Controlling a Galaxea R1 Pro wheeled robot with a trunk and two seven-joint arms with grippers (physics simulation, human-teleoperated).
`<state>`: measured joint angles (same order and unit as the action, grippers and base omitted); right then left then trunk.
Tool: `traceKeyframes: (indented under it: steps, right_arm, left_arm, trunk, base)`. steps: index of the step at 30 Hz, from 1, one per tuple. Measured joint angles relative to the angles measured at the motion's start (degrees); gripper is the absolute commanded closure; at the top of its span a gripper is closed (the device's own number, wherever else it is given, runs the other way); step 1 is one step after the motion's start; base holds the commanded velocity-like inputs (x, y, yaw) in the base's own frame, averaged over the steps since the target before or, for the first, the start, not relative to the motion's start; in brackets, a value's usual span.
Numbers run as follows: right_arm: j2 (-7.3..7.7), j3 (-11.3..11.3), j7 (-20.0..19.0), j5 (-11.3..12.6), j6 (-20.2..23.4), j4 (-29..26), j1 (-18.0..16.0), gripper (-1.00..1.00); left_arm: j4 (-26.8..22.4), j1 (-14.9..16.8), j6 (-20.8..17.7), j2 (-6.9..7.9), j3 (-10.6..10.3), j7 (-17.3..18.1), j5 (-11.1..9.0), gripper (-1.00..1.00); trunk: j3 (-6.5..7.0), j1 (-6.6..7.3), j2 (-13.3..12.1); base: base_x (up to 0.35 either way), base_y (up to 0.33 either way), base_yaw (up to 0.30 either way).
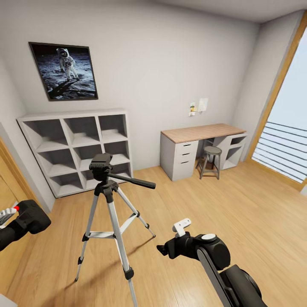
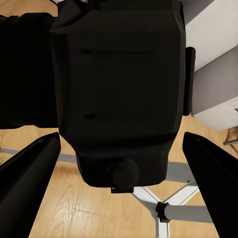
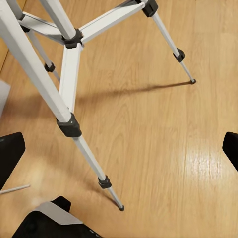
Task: Attach the digital camera to the camera tripod in the bedroom.
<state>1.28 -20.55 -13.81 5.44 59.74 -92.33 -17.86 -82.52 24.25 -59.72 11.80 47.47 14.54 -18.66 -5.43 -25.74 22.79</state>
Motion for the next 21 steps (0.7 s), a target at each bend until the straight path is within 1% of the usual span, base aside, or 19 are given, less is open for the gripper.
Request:
traceKeyframes:
  steps: [10, 16, 21]
  right_arm:
    - [0.0, 0.0, 0.0, 0.0, 0.0, 0.0, 0.0, -1.0]
    - [0.0, -0.1, 0.0, 0.0, 0.0, 0.0, 0.0, -1.0]
    - [0.0, -0.2, 0.0, 0.0, 0.0, 0.0, 0.0, -1.0]
  left_arm:
    - [0.0, -0.5, 0.0, 0.06, -0.3, 0.0, -0.2, 1.0]
    - [0.0, -0.6, 0.0, 0.07, -0.4, -0.1, -0.2, 1.0]
    - [0.0, -0.6, 0.0, 0.07, -0.4, -0.1, -0.2, 1.0]
  trunk:
    - [0.0, 0.0, 0.0]
    - [0.0, 0.0, 0.0]
    - [0.0, 0.0, 0.0]
  base:
    - [0.083, 0.193, -0.005]
    - [0.027, 0.064, -0.001]
    - [0.006, 0.015, -0.134]
